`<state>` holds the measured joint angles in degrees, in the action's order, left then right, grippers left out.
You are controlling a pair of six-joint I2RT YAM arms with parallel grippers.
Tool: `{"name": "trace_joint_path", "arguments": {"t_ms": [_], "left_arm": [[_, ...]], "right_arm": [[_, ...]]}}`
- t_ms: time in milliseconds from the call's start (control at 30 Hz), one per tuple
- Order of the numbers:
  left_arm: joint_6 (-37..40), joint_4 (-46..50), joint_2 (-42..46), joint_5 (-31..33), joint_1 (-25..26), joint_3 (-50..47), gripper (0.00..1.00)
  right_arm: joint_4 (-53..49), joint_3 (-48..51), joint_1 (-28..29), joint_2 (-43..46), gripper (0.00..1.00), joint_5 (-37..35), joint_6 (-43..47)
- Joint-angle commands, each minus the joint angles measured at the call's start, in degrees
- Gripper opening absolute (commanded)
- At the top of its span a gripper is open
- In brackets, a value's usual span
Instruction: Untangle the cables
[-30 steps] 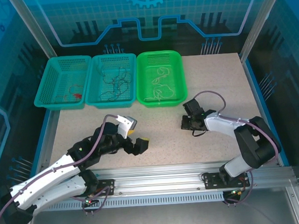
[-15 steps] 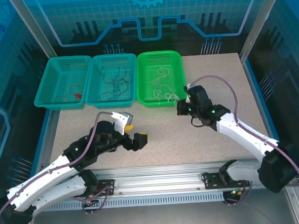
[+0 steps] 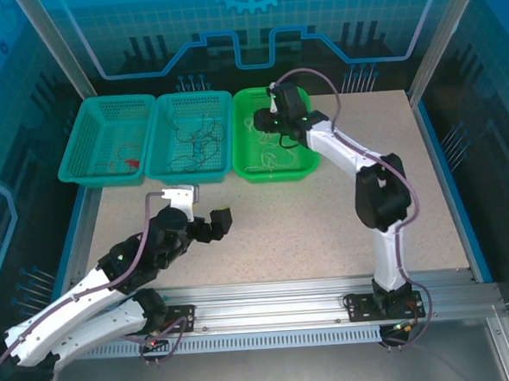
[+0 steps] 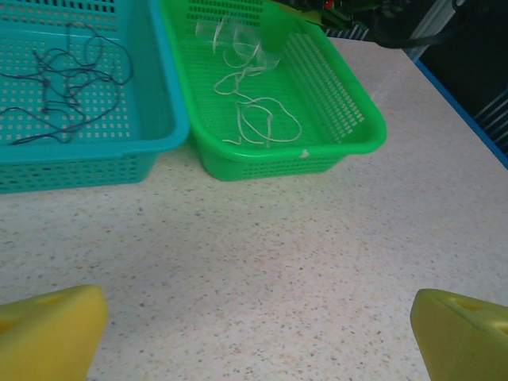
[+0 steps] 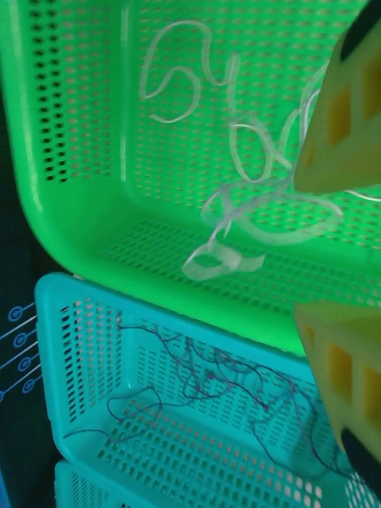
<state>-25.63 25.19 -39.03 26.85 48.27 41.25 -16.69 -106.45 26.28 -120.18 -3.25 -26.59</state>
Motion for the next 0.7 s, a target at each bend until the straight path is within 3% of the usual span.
{"name": "trace_joint_path", "arguments": {"t_ms": [0, 133, 267, 500, 600, 667], "left_arm": [[-0.59, 2.74, 1.94, 5.09, -0.23, 0.9, 0.99], [2.5, 0.13, 2.73, 6.03, -2.49, -1.7, 0.99], [5.66, -3.32, 2.8, 5.53, -9.19, -4.93, 0.99], [15.19, -15.62, 1.91, 7.5, -22.67, -13.24, 0.99], [18.57, -22.22, -0.67, 9.36, -27.55, -16.77, 0.99], [20.51, -27.92, -2.86, 8.9, -30.73, -19.52, 0.99]], "right_arm": [[-7.28, -6.11, -0.19, 0.57, 0.46, 2.47, 2.81], [-5.15, 3.37, -0.09, 9.97, 0.47, 2.45, 4.06], [0.96, 22.97, 0.66, 25.2, 0.5, -1.36, 5.57], [11.89, 58.33, 0.62, 53.7, 0.64, -19.89, 11.97], [19.48, 68.89, -1.57, 58.22, 0.7, -28.29, 16.34], [23.44, 72.62, -4.43, 57.29, 0.8, -30.42, 17.99]]}}
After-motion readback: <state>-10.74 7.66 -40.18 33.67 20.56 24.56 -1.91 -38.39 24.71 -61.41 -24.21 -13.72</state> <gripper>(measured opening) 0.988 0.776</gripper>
